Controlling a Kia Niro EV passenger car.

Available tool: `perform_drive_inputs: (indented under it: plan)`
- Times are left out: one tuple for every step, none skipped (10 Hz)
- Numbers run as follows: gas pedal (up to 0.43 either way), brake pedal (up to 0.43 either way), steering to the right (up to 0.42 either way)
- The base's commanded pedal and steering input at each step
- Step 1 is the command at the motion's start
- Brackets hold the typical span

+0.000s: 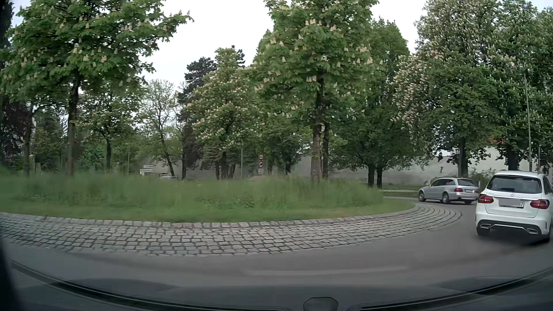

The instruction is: Follow the waypoints while adhering to traffic rules and regulations

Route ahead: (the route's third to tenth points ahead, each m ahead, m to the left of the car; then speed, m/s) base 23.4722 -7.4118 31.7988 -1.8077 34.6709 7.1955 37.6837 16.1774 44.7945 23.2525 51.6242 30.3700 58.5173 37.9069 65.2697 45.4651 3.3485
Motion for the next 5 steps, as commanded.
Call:
perform_drive_inputs:
  plan:
    - [0.209,0.0,0.571]
    - [0.209,0.0,0.586]
    - [0.209,0.0,0.595]
    - [0.209,0.0,0.596]
    - [0.209,0.0,0.593]
